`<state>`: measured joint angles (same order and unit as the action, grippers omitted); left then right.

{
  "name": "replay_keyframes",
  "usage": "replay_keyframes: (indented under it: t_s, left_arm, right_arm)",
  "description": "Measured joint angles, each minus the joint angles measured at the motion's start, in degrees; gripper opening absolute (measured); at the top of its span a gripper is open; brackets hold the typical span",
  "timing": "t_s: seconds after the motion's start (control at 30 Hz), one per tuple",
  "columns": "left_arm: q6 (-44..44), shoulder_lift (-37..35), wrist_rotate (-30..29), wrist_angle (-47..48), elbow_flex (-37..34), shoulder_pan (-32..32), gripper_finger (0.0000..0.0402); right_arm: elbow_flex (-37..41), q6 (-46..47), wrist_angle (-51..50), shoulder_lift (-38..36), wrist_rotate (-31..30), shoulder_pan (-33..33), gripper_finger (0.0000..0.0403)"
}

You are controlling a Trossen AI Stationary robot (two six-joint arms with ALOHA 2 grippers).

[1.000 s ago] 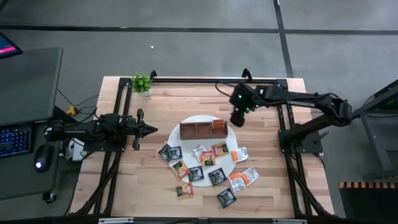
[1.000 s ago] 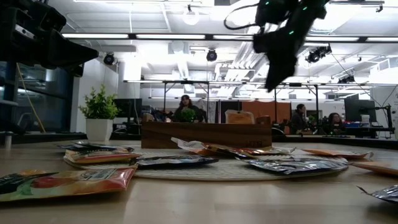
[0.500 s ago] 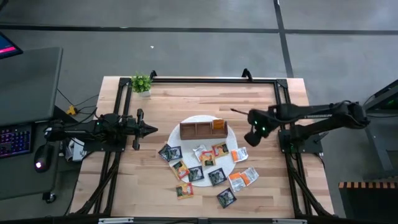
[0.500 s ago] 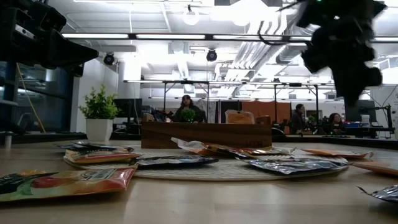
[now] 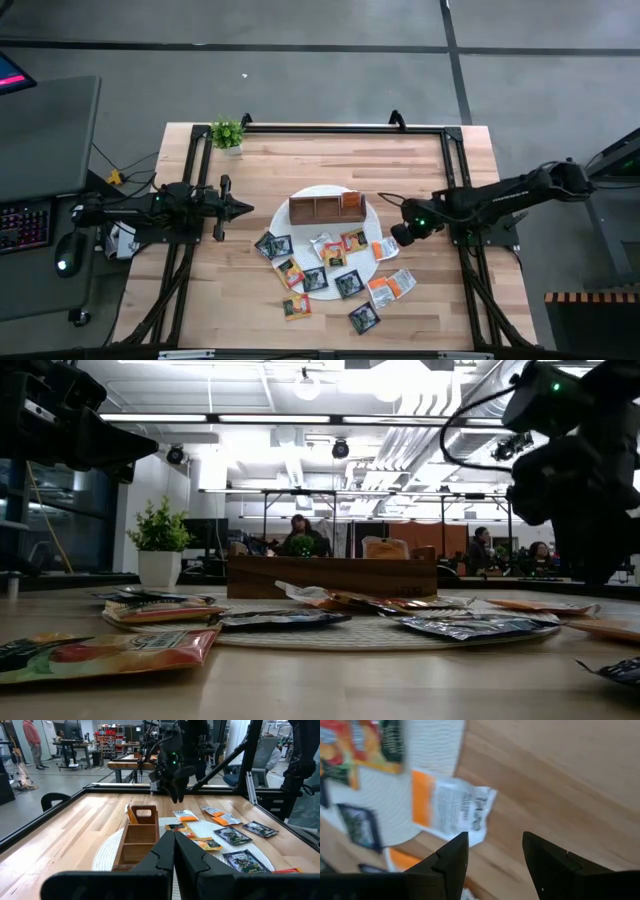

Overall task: Pick & Place Tea
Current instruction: Put the white tea bag into the right section of the wooden organizer

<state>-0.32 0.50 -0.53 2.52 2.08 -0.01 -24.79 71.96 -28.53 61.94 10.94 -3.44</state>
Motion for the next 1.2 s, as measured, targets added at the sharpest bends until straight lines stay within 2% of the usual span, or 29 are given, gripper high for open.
replay_keyframes:
  t_s: [0.5, 1.2]
  left_arm:
    - [0.0, 0.0, -0.02, 0.0, 0.0, -0.01, 0.0001]
    - [-0.02, 0.01, 0.02, 0.0, 0.0, -0.01, 0.0001]
  right_arm:
    - [0.08, -1.72, 6.82, 8.61, 0.06, 0.02, 0.0184]
    - [0.25, -1.96, 12.62, 9.46, -0.05, 0.0, 0.0184]
